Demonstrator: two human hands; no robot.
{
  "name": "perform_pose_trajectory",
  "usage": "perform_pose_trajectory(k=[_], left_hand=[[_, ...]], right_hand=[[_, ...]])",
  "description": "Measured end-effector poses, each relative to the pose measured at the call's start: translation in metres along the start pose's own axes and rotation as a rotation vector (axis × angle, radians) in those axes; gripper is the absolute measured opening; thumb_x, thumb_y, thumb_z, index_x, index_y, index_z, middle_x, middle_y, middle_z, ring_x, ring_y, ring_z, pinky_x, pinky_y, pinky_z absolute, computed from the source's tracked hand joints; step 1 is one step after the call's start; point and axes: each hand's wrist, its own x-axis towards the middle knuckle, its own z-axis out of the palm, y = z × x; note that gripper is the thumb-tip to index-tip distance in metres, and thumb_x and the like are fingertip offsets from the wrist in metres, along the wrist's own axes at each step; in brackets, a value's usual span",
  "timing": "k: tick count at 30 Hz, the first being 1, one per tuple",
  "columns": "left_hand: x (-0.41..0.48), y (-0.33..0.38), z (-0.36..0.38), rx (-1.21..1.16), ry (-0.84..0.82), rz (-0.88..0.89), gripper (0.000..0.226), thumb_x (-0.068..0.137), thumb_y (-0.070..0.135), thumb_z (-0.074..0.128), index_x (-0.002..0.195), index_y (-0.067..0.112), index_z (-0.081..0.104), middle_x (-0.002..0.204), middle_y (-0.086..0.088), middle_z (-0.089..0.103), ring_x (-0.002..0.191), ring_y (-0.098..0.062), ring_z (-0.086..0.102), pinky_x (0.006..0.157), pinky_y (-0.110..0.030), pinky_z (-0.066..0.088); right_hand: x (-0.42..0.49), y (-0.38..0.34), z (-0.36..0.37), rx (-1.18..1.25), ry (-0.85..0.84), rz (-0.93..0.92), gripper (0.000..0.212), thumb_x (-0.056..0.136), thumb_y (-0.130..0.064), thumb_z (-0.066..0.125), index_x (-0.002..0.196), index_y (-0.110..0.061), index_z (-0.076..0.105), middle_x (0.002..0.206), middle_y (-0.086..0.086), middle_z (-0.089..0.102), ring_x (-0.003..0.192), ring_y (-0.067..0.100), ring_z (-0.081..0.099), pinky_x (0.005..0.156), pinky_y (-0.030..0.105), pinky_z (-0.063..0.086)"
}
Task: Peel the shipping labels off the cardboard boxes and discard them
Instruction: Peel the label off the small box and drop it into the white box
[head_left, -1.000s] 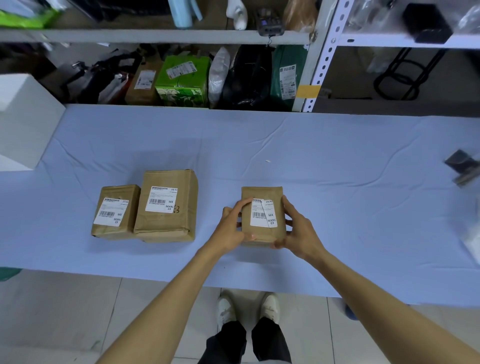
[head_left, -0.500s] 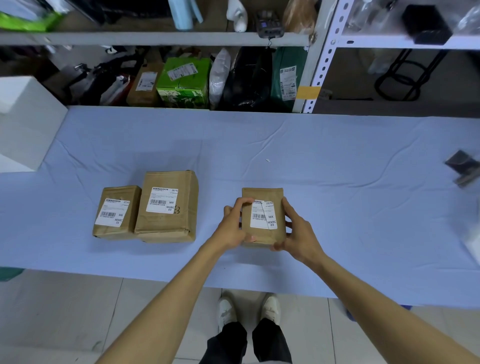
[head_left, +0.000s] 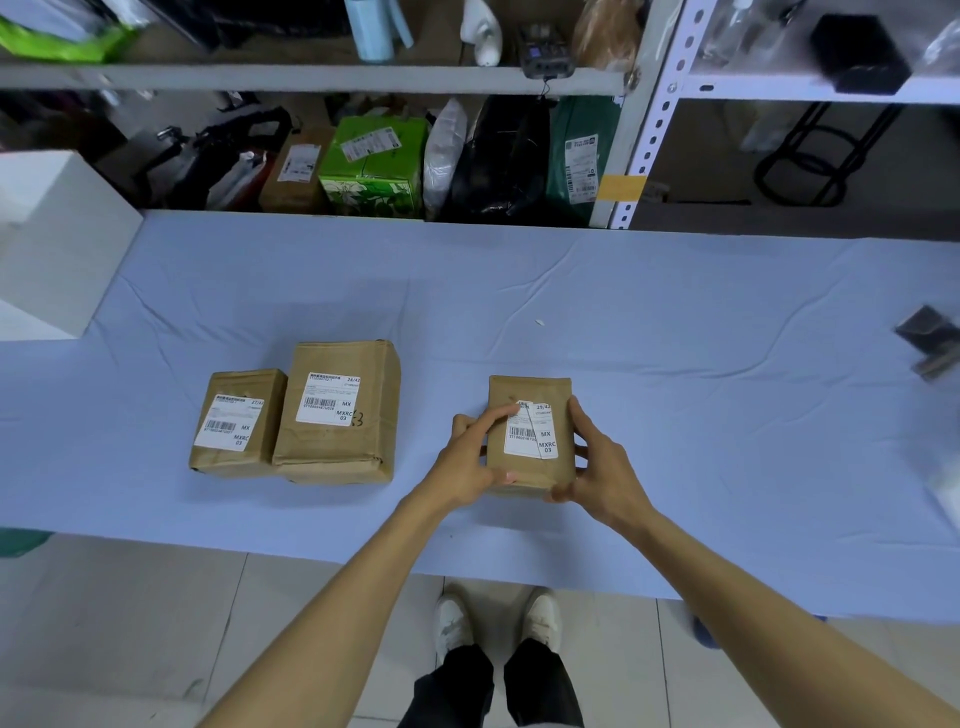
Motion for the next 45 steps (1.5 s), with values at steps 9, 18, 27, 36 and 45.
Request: perform_pose_trajectory(k=[9, 18, 27, 36, 45], left_hand=[[0.0, 0.002, 0.0, -0.012, 0.002, -0.017, 0.086, 0.076, 0.002, 0.077, 0.138, 0.043, 0.034, 0.121, 0.0, 0.032, 0.11, -0.018, 0.051, 0.084, -0.017, 0.05], [0.004, 0.008, -0.002, -0.042, -0.008, -0.046, 0.08, 0.072, -0.011, 0.07, 0.129, 0.038, 0.043, 0.119, -0.002, 0.029, 0.101, -0.018, 0.05, 0.079, -0.016, 0.051], [-0.002, 0.005, -0.008, -0.055, 0.059, -0.035, 0.07, 0.074, 0.001, 0.077, 0.126, 0.037, 0.046, 0.128, -0.004, 0.036, 0.108, -0.014, 0.051, 0.08, -0.013, 0.049], [0.021, 0.019, 0.007, -0.088, 0.411, 0.001, 0.023, 0.078, 0.023, 0.078, 0.1, 0.024, 0.069, 0.112, 0.003, 0.049, 0.105, -0.013, 0.059, 0.091, -0.021, 0.048], [0.031, 0.026, 0.019, -0.004, 0.568, -0.037, 0.008, 0.081, 0.024, 0.075, 0.084, 0.019, 0.069, 0.107, 0.004, 0.05, 0.092, -0.009, 0.06, 0.075, -0.014, 0.04]], right_hand=[[0.001, 0.002, -0.001, -0.028, -0.002, 0.007, 0.122, 0.059, 0.009, 0.08, 0.153, -0.025, 0.01, 0.136, -0.008, 0.048, 0.121, 0.012, 0.049, 0.07, 0.013, 0.054], [0.0, -0.001, 0.0, -0.063, 0.0, 0.005, 0.12, 0.062, 0.01, 0.077, 0.153, -0.025, 0.008, 0.128, -0.007, 0.052, 0.115, 0.012, 0.051, 0.071, 0.017, 0.055], [-0.001, -0.004, -0.001, -0.079, -0.008, 0.026, 0.123, 0.061, 0.006, 0.08, 0.153, -0.025, 0.006, 0.134, -0.004, 0.05, 0.12, 0.015, 0.05, 0.08, 0.023, 0.053], [0.002, 0.0, 0.001, -0.073, 0.01, 0.041, 0.125, 0.059, 0.006, 0.081, 0.153, -0.03, 0.006, 0.123, -0.006, 0.054, 0.111, 0.016, 0.055, 0.081, 0.03, 0.056], [0.002, -0.001, -0.001, -0.068, -0.004, 0.046, 0.124, 0.061, 0.008, 0.078, 0.153, -0.029, 0.004, 0.123, -0.004, 0.054, 0.108, 0.013, 0.055, 0.072, 0.02, 0.055]])
